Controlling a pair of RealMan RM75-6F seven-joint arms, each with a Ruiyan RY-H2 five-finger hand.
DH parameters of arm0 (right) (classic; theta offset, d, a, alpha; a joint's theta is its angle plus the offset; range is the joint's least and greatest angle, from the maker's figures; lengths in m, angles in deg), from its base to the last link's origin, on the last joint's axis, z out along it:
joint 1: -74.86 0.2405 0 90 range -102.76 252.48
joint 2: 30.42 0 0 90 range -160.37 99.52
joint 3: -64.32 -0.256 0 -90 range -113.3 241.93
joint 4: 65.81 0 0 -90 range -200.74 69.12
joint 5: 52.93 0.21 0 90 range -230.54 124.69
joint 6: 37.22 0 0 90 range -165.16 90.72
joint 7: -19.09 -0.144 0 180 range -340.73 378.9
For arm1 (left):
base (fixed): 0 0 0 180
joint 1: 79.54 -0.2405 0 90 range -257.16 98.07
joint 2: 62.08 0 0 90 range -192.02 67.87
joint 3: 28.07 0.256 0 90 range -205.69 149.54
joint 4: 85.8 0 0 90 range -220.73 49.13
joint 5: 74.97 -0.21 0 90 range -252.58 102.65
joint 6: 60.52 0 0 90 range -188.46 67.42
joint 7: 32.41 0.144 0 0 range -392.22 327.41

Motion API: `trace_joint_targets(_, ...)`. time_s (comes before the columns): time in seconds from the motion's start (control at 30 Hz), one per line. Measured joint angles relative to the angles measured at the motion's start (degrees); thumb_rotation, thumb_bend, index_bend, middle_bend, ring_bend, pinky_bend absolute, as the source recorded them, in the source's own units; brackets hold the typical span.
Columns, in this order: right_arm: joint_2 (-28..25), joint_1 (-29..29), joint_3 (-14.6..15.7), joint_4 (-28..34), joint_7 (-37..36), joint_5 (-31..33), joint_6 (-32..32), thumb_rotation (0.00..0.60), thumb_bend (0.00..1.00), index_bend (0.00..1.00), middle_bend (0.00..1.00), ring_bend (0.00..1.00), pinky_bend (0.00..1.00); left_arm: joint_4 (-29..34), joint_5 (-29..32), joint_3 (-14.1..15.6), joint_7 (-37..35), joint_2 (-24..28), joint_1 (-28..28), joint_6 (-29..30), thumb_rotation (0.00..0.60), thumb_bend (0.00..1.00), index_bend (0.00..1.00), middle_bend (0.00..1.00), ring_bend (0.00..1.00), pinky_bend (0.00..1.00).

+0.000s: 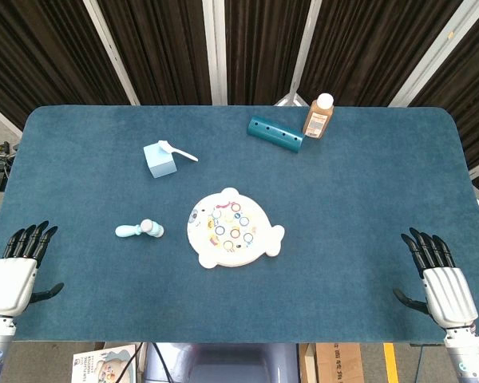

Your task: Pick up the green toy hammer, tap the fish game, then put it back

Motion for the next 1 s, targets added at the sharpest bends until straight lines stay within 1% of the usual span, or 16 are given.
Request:
trace_joint_targets(0.43, 0.27, -0.10, -0.08, -0.02, 0.15, -0.08, -0.19, 0.600, 0.19, 0.00, 0.00, 0.00, 0.00, 0.06, 0.14, 0.07, 0.09, 0.13, 0.03, -0.25, 0.600, 0.04, 0.00, 0.00, 0.00, 0.00)
trace_joint_targets(0.77, -0.10, -0.12, -0.03, 0.21, -0.32, 0.57, 0.40, 0.600, 0.19, 0.00, 0.00, 0.00, 0.00, 0.89, 1.51, -0.20, 0.60, 0.37, 0.61, -1.75, 0.600, 0.04, 0.00, 0.00, 0.00, 0.00)
trace_joint_targets(0.87, -0.16, -0.09, 0.03, 0.34, -0.50, 0.64, 0.60, 0.600, 0.18, 0.00, 0.00, 0.00, 0.00, 1.55, 2.19, -0.81, 0.65, 0.44, 1.04, -2.17, 0.600, 0.04, 0.03, 0.00, 0.00, 0.00)
trace_joint_targets(1.0, -0.25, 0.00, -0.04, 0.58, -1.12, 1.01, 0.99, 0.600, 0.19, 0.00, 0.00, 0.00, 0.00, 3.46, 3.79, -1.74, 1.30, 0.88, 2.14, -3.89, 0.600, 0.09, 0.15, 0.01, 0.00, 0.00)
